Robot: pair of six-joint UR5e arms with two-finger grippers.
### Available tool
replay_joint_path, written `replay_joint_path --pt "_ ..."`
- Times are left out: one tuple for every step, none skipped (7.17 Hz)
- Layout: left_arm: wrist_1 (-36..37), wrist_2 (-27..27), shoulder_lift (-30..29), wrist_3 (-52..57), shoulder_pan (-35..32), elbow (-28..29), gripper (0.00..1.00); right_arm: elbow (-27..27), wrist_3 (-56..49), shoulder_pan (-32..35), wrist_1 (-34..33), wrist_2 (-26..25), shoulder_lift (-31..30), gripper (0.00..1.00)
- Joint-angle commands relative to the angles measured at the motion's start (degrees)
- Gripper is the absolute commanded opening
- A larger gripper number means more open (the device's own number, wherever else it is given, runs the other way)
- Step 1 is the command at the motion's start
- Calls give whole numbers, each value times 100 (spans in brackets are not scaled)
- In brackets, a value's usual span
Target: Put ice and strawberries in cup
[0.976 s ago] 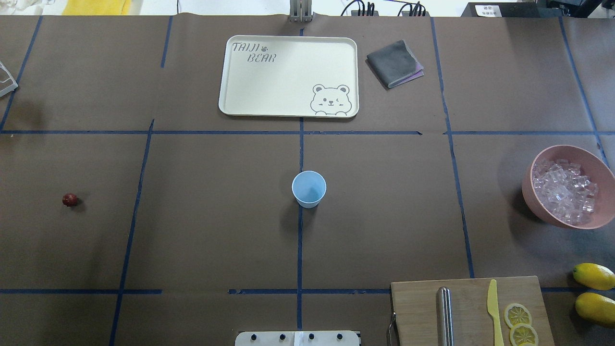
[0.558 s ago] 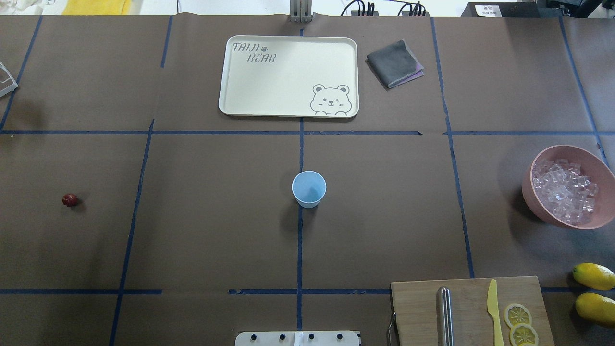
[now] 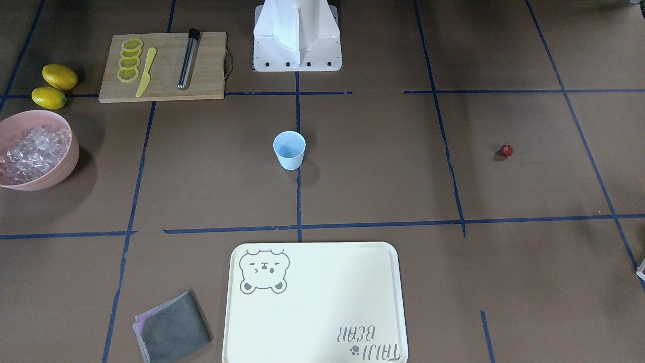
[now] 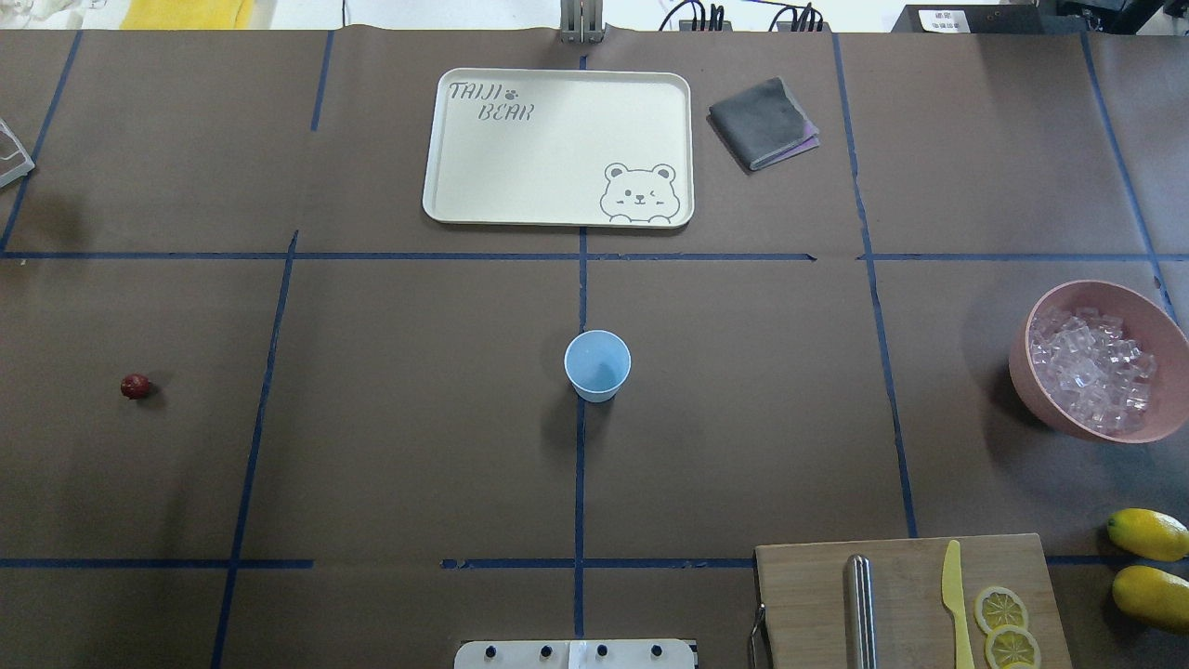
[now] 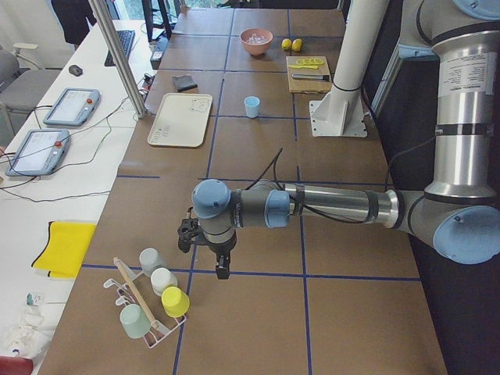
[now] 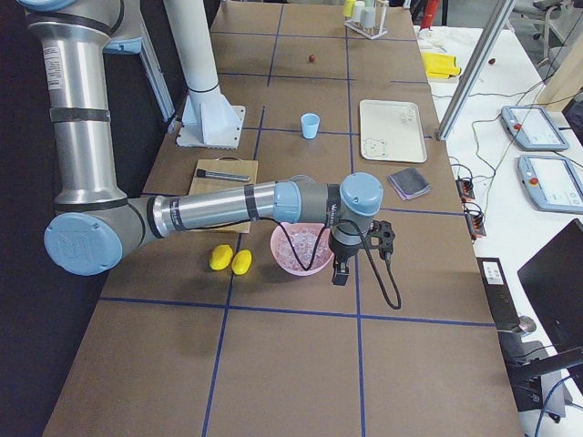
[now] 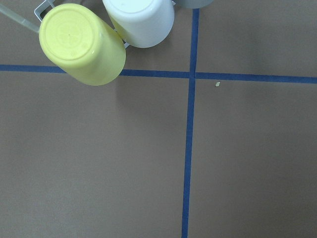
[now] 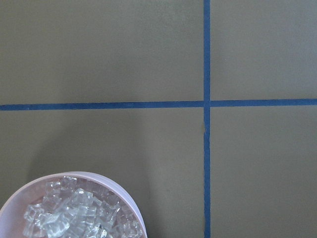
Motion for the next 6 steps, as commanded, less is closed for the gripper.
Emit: replay_joint_path --pt "-139 -2 93 -2 0 12 100 118 22 0 33 14 -1 100" --pt "-139 -2 85 -2 8 29 100 145 40 -26 338 23 -18 100" --pt "-217 -2 76 -2 26 21 100 180 40 -148 576 57 -53 100" --pt "-505 -2 84 -19 52 55 100 328 66 -271 1013 84 -254 100" --pt "-560 -2 84 -45 61 64 100 730 388 -472 1470 84 -656 100" --pt "-560 -2 84 -54 61 56 100 1213 1209 -840 1596 23 -991 100"
